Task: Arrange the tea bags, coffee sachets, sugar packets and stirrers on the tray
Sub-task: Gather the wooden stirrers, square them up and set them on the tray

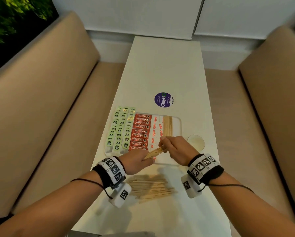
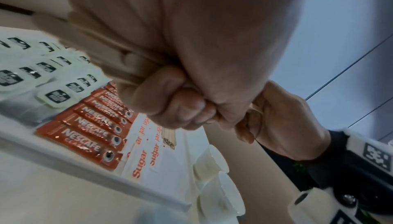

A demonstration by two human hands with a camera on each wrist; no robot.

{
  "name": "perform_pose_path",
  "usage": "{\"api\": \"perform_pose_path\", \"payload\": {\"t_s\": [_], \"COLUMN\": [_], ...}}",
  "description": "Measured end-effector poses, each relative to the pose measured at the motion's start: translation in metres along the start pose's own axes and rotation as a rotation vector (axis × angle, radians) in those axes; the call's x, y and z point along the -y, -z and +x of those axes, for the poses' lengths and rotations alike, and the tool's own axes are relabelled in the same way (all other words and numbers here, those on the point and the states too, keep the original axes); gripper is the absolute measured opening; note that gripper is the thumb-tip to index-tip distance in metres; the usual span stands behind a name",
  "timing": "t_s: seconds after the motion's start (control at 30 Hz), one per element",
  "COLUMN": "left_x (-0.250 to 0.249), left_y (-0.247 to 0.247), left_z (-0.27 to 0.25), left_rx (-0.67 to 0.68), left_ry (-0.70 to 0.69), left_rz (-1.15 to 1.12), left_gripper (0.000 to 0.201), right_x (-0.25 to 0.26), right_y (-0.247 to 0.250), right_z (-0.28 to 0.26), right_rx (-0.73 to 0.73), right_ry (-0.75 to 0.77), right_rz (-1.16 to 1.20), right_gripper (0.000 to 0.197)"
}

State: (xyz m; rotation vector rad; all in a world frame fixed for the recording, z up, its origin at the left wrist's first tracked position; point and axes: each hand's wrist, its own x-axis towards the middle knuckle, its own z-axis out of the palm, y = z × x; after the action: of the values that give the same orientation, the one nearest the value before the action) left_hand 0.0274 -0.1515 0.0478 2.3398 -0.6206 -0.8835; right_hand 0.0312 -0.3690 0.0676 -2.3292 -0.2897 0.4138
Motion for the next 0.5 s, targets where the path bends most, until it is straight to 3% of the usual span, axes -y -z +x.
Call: {"api": "perform_pose_path", "payload": {"t_s": [0.27, 0.4, 0.5], "left_x": [-0.008, -0.008, -0.008], "left_y": [-0.007, -0.009, -0.006], "left_z": [0.006, 0.005, 0.003], "left_rx": [-0.076, -0.111, -0.054], "left_ry": [0.047, 0.036, 0.051], "left_rz": [-0.05, -0.084, -0.137], "left_gripper": [0.022, 0.043, 0.04], "right_x": [0.004, -0.003, -0.007], "right_y": [-0.029, -0.032, -0.03], "right_z": [0.002, 0.004, 0.005], "right_rx": [-0.067, -0.073, -0.106], "right_ry": [-0.021, -0.062, -0.081], "right_rz": [0.019, 0.091, 0.12], "right_gripper": [0.051, 0.041, 0.039]}}
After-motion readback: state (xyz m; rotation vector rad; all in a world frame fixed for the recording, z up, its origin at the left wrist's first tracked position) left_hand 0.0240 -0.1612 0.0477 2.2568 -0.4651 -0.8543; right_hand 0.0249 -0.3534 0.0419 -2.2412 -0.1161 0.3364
